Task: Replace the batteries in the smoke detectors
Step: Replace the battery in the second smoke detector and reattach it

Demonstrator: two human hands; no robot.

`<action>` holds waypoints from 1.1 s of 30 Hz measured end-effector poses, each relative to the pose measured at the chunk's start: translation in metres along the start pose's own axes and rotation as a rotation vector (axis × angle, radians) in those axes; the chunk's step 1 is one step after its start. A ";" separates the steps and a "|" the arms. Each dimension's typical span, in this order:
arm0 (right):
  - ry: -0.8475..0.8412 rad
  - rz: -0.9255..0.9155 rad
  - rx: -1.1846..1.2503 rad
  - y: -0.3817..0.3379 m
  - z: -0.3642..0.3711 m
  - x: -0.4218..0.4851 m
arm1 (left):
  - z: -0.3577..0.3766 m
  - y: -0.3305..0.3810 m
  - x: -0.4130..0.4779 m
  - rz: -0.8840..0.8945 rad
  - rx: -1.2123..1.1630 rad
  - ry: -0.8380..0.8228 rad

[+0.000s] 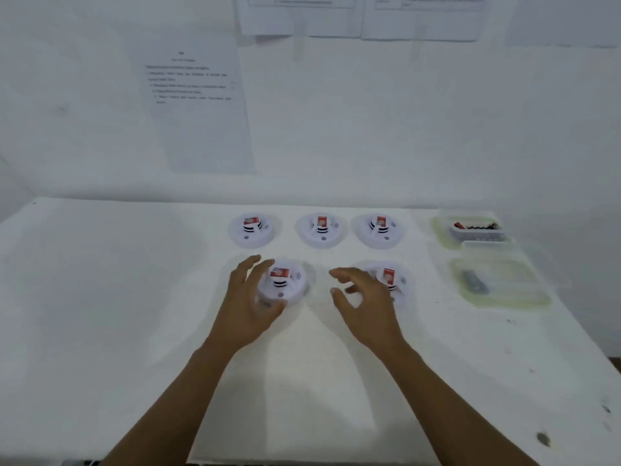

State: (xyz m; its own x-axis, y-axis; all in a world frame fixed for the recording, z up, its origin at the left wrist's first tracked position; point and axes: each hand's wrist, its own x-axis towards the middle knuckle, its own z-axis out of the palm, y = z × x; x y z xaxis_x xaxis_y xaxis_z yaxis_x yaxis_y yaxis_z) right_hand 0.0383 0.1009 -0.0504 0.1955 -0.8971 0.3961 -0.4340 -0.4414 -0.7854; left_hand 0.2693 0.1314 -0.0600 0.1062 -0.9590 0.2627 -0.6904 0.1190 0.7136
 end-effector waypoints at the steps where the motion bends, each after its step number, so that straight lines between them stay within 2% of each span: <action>1: -0.026 0.018 0.012 -0.002 0.013 0.000 | -0.005 -0.007 0.003 -0.004 -0.038 -0.060; 5: -0.080 0.124 0.038 -0.005 0.052 -0.001 | -0.010 -0.025 0.019 0.037 -0.117 -0.200; 8: -0.064 0.130 0.020 -0.006 0.058 -0.001 | -0.012 -0.030 0.026 0.028 -0.166 -0.213; 10: -0.072 0.094 -0.005 -0.009 0.055 0.000 | -0.016 -0.030 0.028 0.026 -0.197 -0.221; 14: -0.059 -0.120 -0.171 -0.019 0.042 0.010 | -0.024 -0.023 0.033 -0.001 -0.243 -0.267; 18: -0.048 -0.109 -0.262 -0.032 0.026 0.019 | -0.030 -0.015 0.036 -0.072 -0.401 -0.232; 20: -0.039 -0.052 -0.190 -0.037 0.021 0.020 | -0.031 -0.011 0.034 -0.067 -0.455 -0.226; 23: -0.017 0.068 0.054 -0.045 0.015 0.021 | -0.026 -0.003 0.028 0.009 -0.450 -0.244; 27: -0.135 0.237 0.274 -0.057 0.011 0.016 | -0.022 0.009 0.028 0.050 -0.427 -0.238; 33: -0.201 0.313 0.436 -0.061 0.003 0.002 | -0.027 0.014 0.032 0.136 -0.374 -0.424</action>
State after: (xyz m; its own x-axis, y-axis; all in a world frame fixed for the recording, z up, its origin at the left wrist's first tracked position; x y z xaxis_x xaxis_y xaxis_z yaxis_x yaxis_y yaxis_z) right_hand 0.0673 0.1257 -0.0031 0.2979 -0.9534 0.0489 -0.1035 -0.0831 -0.9912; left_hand 0.2819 0.1092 -0.0239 -0.3152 -0.9387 0.1399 -0.3694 0.2571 0.8930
